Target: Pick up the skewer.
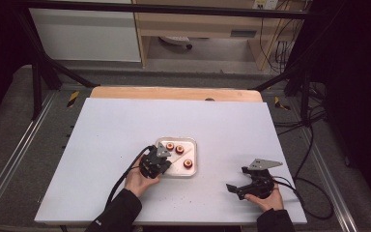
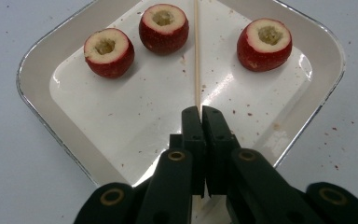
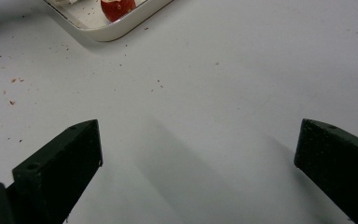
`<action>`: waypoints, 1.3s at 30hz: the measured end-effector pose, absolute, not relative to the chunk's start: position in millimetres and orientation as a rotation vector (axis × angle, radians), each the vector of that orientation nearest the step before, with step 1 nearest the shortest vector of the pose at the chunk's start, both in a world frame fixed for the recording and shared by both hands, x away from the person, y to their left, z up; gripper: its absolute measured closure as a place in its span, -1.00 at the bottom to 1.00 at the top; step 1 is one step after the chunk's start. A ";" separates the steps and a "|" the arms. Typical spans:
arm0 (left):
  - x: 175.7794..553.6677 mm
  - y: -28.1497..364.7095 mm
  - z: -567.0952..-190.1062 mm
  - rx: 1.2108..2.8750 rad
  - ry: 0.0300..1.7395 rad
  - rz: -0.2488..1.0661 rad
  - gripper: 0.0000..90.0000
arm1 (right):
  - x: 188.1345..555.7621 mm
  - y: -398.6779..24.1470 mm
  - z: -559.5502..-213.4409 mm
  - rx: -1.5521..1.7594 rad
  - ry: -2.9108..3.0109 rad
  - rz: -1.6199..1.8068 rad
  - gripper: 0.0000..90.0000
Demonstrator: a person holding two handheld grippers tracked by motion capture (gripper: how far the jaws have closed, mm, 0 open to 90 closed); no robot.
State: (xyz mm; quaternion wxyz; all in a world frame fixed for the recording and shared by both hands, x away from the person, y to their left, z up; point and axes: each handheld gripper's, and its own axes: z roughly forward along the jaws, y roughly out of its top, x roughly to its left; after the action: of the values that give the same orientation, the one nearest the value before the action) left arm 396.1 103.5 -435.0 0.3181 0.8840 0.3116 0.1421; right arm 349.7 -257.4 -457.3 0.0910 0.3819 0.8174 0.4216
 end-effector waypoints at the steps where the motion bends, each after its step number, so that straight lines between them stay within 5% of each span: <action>1: 395.5 104.1 -433.9 2.319 0.817 0.378 0.97 | 349.6 -257.3 -457.3 1.137 2.430 1.252 -0.97; 39: 365.8 97.6 -395.9 2.354 0.651 0.339 0.97 | 343.9 -198.7 -425.8 0.718 2.466 0.984 -0.88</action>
State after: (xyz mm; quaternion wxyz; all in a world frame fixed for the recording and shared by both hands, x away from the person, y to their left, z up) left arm 365.8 97.6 -395.9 0.3314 0.9007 0.2490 0.1298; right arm 343.9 -198.7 -425.8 0.1941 0.2561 0.8795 0.3510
